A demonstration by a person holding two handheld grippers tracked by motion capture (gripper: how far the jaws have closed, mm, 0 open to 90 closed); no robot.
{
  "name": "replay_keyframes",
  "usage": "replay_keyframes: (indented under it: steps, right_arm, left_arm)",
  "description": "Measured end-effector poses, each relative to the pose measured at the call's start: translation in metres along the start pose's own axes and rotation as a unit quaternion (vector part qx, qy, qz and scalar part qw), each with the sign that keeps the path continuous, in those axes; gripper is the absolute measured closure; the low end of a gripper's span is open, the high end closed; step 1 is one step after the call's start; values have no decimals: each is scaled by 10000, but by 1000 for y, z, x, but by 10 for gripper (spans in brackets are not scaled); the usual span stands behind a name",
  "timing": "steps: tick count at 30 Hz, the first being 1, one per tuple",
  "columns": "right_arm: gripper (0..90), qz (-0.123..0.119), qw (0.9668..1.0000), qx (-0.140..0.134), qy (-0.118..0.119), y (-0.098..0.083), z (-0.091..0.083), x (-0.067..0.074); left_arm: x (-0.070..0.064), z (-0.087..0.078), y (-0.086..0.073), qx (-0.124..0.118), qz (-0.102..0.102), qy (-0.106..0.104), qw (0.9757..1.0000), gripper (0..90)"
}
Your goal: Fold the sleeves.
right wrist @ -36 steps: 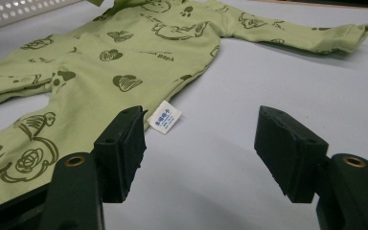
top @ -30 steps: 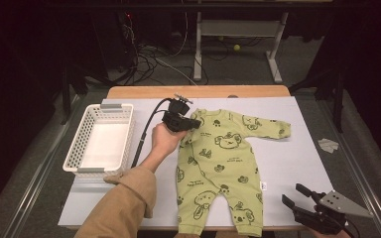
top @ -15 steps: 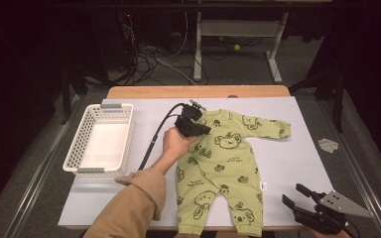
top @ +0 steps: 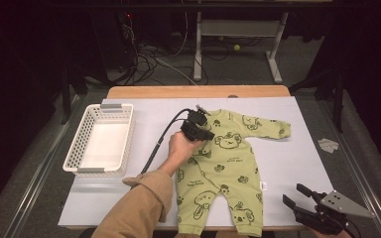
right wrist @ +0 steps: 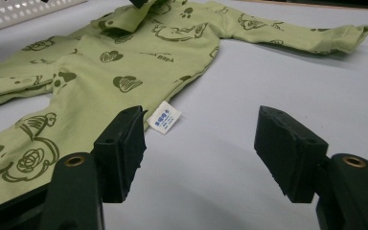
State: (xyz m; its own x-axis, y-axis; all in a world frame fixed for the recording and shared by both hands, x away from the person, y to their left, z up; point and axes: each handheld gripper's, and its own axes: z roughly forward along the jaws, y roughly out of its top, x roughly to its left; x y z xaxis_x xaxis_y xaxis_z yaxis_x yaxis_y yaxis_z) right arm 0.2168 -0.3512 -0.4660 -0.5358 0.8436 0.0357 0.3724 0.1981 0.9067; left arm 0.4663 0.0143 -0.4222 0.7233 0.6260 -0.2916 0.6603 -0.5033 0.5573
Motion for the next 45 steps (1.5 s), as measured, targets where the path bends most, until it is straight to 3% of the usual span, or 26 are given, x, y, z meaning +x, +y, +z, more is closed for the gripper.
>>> replay_keyframes:
  steps: [4, 6, 13, 24, 27, 33, 38, 45]
  right_arm:
    - [358, -4, 10000, -3, 1, 0, 0, 0]
    - [358, -11, 10000, 1, 4, 0, 0, 0]
    - [358, -12, 10000, 21, 9, 0, 0, 1]
    - [358, -19, 10000, 24, 9, 0, 1, 1]
    - [358, -5, 10000, 28, 13, 0, 1, 0]
    - [358, -9, 10000, 43, 14, 0, 2, 1]
    - [358, -5, 10000, 34, 6, 0, 2, 1]
    - [358, -11, 10000, 37, 6, 0, 2, 1]
  left_arm:
    - [-3, -12, -2, -118, 114, 103, 9998, 679]
    - [-1, -18, -5, -207, 80, 155, 9996, 652]
    - [15, -26, -19, -168, -89, 399, 9990, 595]
    - [34, -18, -34, 46, -370, 468, 9982, 591]
    - [38, -14, -38, 113, -471, 271, 9985, 617]
    - [34, -15, -38, 171, -256, 187, 9994, 797]
    - [26, -19, -35, 18, -96, 80, 9999, 806]
    - [3, -23, -21, -234, 179, -147, 9995, 805]
